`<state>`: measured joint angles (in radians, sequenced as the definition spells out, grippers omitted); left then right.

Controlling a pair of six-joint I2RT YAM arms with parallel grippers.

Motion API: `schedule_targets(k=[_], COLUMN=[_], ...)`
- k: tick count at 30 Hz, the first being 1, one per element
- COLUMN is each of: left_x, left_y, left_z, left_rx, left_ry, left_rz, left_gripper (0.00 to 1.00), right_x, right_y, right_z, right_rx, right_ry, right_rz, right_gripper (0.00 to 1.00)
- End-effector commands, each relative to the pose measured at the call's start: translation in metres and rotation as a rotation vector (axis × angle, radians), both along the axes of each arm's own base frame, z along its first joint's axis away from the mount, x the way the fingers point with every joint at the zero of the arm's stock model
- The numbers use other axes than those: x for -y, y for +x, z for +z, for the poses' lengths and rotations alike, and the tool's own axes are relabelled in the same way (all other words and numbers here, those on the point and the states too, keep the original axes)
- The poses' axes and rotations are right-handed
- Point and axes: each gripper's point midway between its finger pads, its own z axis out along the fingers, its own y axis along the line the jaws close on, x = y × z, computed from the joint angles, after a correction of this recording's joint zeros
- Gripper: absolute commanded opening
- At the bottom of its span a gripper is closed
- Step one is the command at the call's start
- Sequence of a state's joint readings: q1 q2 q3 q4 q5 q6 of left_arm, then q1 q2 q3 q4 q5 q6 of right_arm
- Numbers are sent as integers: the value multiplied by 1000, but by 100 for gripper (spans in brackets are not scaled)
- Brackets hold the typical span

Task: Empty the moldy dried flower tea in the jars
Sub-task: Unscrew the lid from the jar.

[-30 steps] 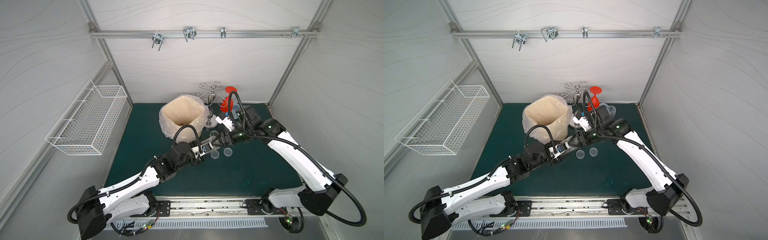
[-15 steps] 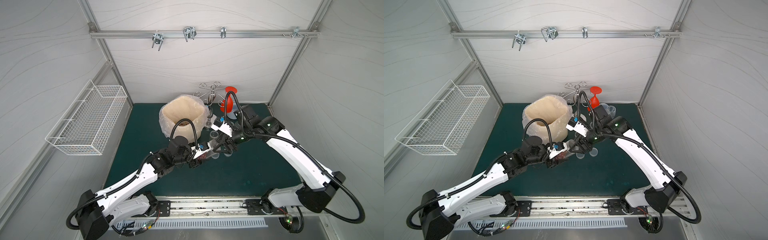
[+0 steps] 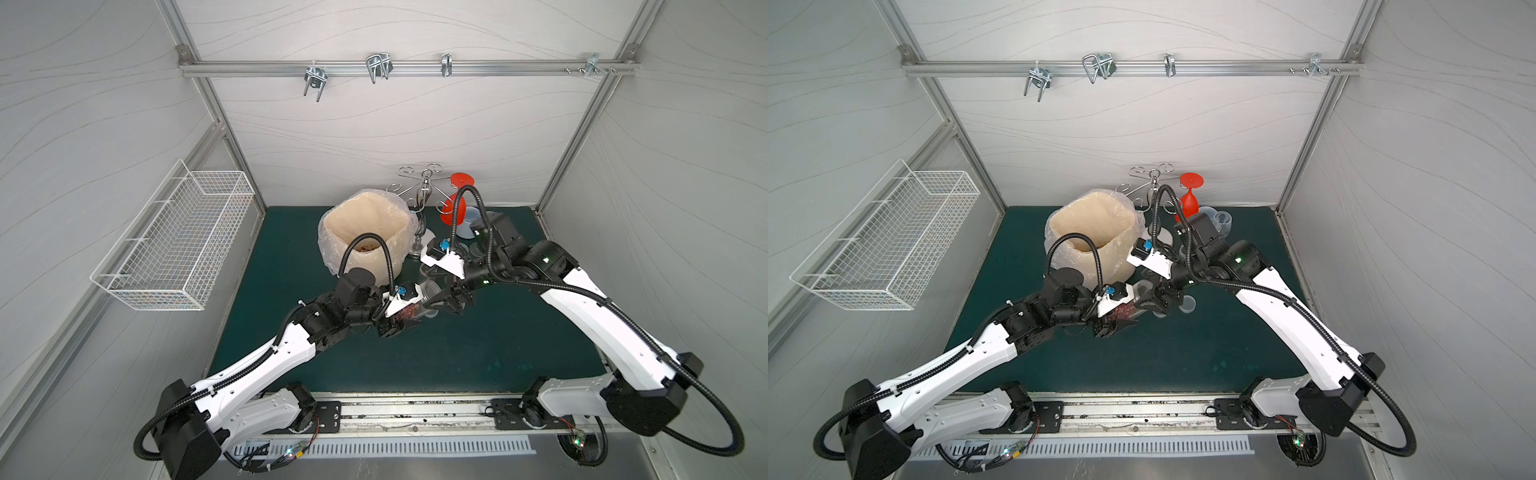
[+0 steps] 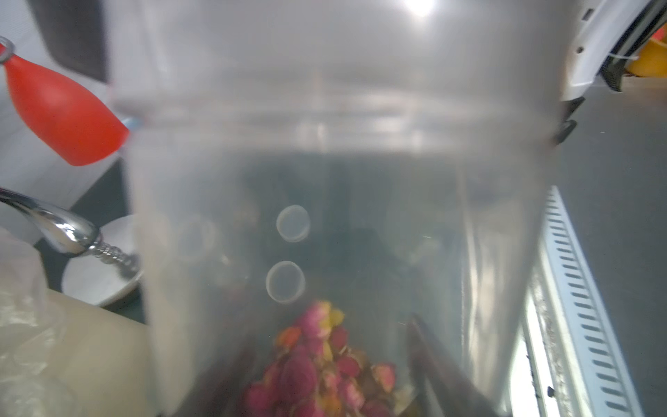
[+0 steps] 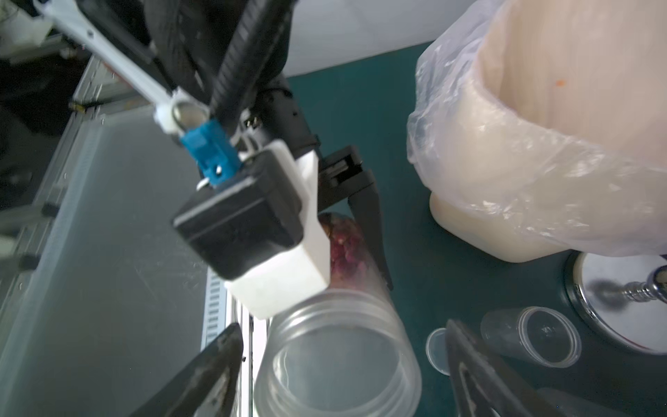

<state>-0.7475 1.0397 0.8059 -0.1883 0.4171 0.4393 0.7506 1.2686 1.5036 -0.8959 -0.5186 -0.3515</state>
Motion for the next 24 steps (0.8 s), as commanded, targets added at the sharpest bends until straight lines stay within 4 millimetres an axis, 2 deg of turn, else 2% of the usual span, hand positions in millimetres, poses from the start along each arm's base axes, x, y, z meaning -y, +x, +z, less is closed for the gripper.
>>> schedule_targets(k=[1,4,7,12,18,24], left_x=[-7,-12,-12,-11,-9,-8], left_y=[33,41,43,42,42,41], left_z=[48,47,46,41,38,38], left_rx=[212,256,295,376,398,402], left_ry=[-50,-23,-6,71,99,106], left_rz=[139,184,191,195,194,193], left_gripper=[0,0,0,0,0,0], right_x=[15,36,47,35,18,13], right_y=[5,8,14,19,24,21], right_z=[47,49,38,16,2,-11], right_rx=[-79,-266,-438,-568,-649,-686], right_ry=[185,241,236,168,145,120], right_rz=[-242,-419,-540,-550,-507,-480], right_gripper=[94,97,99,99,98,88])
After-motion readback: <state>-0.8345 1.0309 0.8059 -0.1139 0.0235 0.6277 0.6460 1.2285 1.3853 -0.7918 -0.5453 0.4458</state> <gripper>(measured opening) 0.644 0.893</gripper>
